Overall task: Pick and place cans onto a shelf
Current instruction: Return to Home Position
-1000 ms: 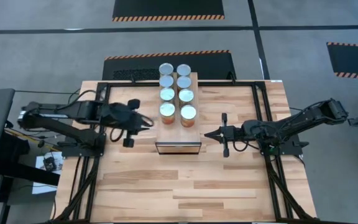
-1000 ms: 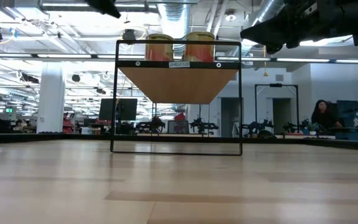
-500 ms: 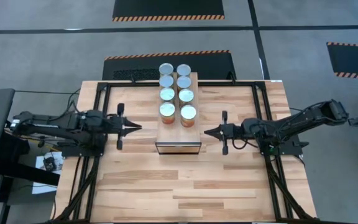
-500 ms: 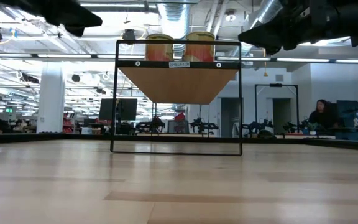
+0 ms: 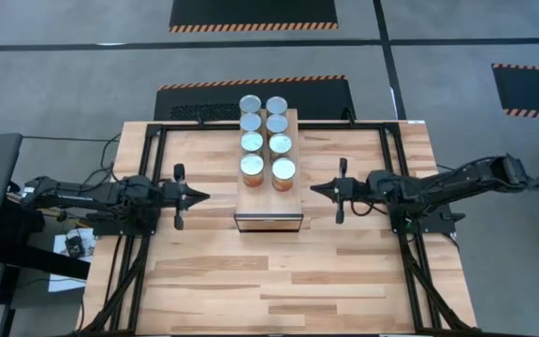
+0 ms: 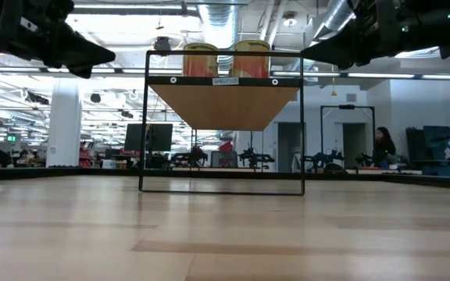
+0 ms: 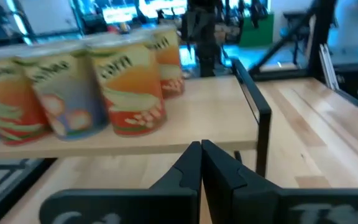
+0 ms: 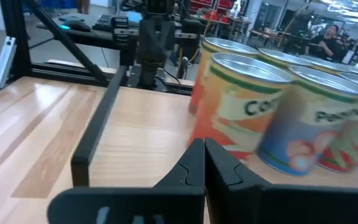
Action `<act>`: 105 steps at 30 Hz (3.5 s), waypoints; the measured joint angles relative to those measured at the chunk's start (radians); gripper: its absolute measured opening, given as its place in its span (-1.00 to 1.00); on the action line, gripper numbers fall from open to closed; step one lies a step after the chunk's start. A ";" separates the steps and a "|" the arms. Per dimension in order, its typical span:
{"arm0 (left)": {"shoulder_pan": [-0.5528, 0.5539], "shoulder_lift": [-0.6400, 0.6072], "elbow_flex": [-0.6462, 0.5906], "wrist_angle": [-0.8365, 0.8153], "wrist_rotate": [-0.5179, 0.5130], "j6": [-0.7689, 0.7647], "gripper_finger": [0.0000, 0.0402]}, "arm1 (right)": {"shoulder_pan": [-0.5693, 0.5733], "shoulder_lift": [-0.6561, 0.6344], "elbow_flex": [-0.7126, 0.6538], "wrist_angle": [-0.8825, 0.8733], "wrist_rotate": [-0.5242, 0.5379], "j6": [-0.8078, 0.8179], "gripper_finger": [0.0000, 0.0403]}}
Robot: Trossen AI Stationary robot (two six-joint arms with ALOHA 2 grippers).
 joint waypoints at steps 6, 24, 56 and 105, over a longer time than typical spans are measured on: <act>0.050 -0.192 -0.059 -0.007 -0.006 0.002 -1.00 | -0.057 -0.161 0.000 -0.169 0.000 0.017 -0.95; 0.087 -0.314 -0.180 0.030 -0.033 0.006 -1.00 | -0.107 -0.623 -0.307 -0.249 0.124 0.021 -0.96; 0.131 -0.313 -0.181 0.027 -0.020 0.034 -1.00 | -0.381 -0.893 -0.359 -0.461 -0.069 0.063 -0.88; 0.131 -0.311 -0.182 0.039 -0.096 0.019 -1.00 | -0.381 -0.893 -0.360 -0.456 -0.068 0.061 -0.86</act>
